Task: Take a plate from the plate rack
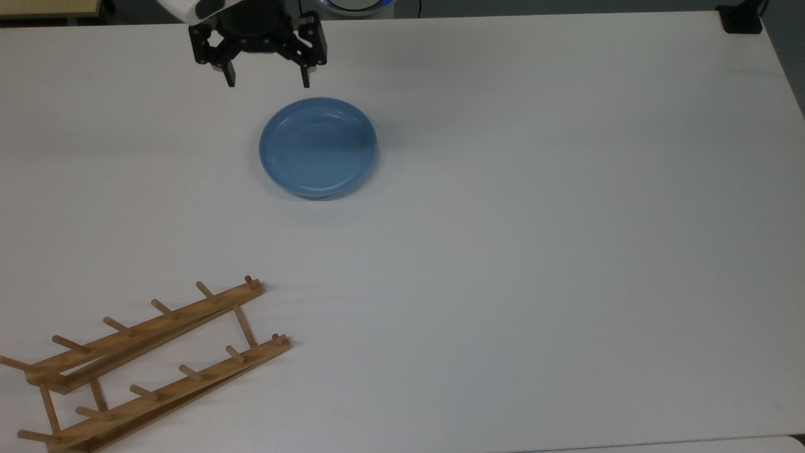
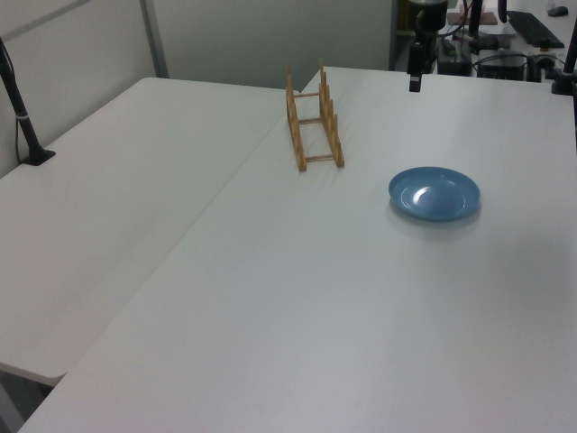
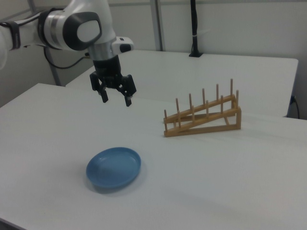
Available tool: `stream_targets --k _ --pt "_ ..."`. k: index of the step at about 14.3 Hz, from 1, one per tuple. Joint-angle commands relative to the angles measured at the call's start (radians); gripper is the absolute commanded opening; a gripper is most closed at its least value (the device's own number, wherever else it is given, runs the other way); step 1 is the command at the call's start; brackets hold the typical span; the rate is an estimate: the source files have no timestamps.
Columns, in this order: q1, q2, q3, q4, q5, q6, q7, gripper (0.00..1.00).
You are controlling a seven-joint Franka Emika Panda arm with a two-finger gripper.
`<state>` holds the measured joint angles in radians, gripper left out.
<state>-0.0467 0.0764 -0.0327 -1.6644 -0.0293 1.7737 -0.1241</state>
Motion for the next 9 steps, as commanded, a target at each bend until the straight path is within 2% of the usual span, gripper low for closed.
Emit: stream_targets --k 1,5,9 --pt "0.028 -0.052 -0.004 -0.032 -0.02 -0.04 0.038 1.0" --pt "0.054 -0.053 -0.007 -0.032 -0.021 -0.05 0.202 1.0" --pt "0.059 -0.052 -0.01 -0.032 -0.02 -0.065 0.221 1.0"
